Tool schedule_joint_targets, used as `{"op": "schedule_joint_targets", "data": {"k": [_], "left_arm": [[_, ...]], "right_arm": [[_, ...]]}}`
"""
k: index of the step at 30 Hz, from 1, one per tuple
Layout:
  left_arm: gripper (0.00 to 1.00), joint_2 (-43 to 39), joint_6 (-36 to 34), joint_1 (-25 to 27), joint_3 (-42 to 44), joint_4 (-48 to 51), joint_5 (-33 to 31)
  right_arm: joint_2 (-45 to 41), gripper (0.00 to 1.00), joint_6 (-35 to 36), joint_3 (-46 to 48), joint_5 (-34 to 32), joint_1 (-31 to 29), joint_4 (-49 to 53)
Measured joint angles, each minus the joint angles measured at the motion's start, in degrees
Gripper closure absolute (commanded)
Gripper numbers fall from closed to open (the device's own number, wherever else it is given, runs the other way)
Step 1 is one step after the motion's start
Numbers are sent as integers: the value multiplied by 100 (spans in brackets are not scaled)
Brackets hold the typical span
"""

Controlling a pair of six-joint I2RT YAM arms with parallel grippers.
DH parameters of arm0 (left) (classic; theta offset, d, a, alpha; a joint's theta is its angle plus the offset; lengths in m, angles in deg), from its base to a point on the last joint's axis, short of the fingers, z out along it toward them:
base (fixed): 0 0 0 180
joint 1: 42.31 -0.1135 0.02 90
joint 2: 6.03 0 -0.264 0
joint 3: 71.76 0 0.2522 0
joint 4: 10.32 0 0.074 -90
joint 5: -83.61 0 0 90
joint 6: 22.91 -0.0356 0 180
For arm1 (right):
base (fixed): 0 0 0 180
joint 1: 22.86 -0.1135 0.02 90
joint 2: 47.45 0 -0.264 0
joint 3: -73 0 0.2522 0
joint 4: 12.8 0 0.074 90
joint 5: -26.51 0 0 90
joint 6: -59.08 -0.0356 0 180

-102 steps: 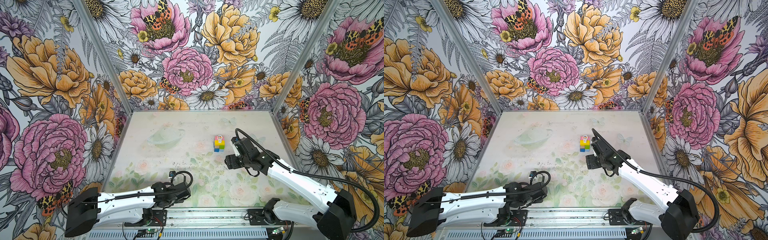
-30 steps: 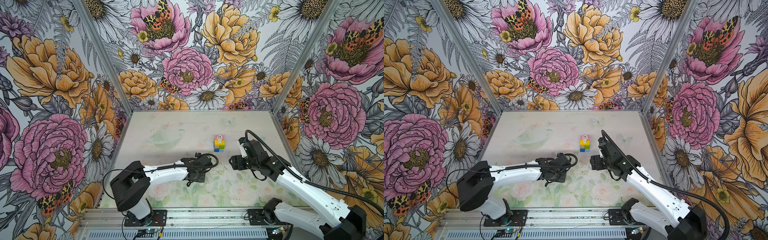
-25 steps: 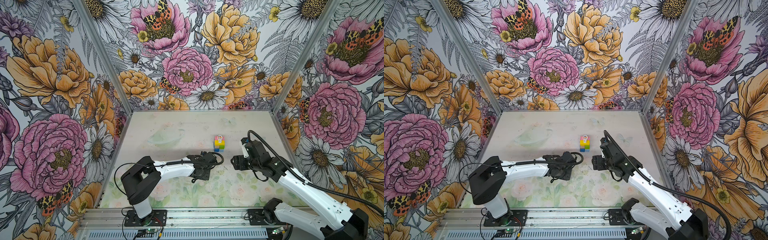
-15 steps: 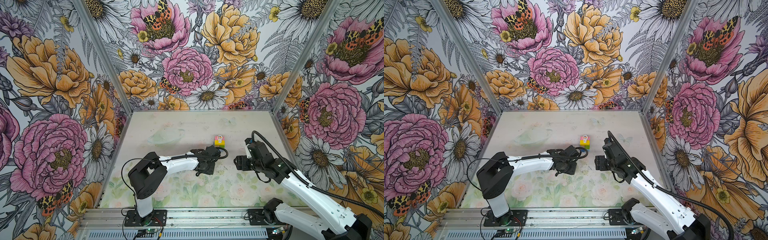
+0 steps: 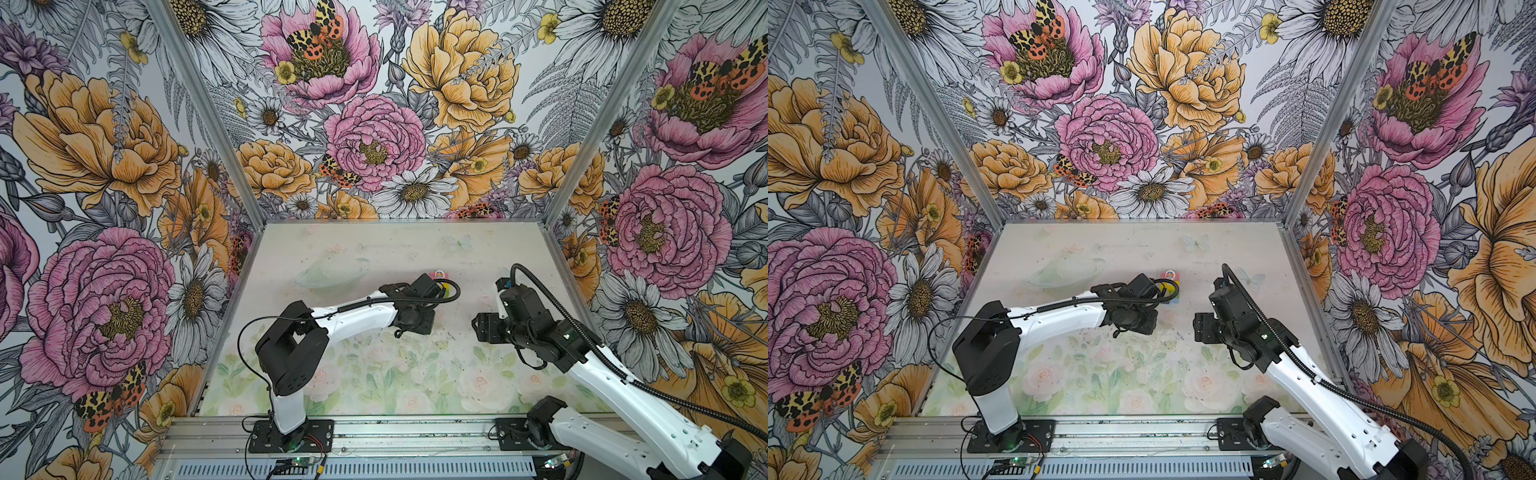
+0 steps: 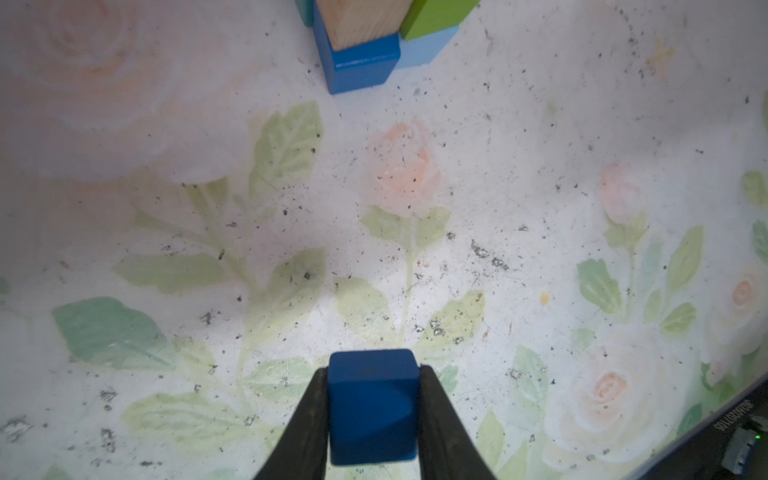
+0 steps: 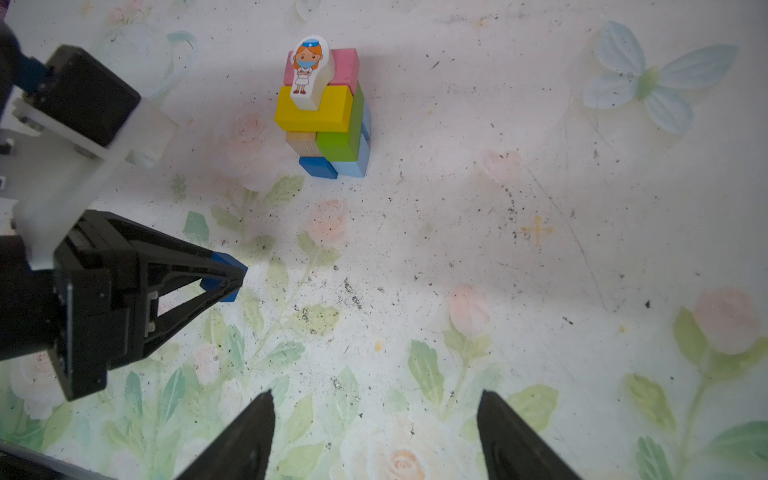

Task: Build the wood block tower
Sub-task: 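Lift the blue cube with the left gripper and carry it toward the tower, then bring the blue cube over the tower top with the left gripper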

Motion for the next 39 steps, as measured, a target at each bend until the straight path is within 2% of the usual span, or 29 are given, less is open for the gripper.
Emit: {"op": "schedule_joint_targets", "data": {"k": [21, 39], "left_arm": [[81, 28, -313, -533, -1453, 474, 0], [81, 909, -378, -601, -2468, 562, 0]], "right_arm": [[4, 21, 0, 0, -42, 0, 0], [4, 21, 0, 0, -90, 37, 0]]}}
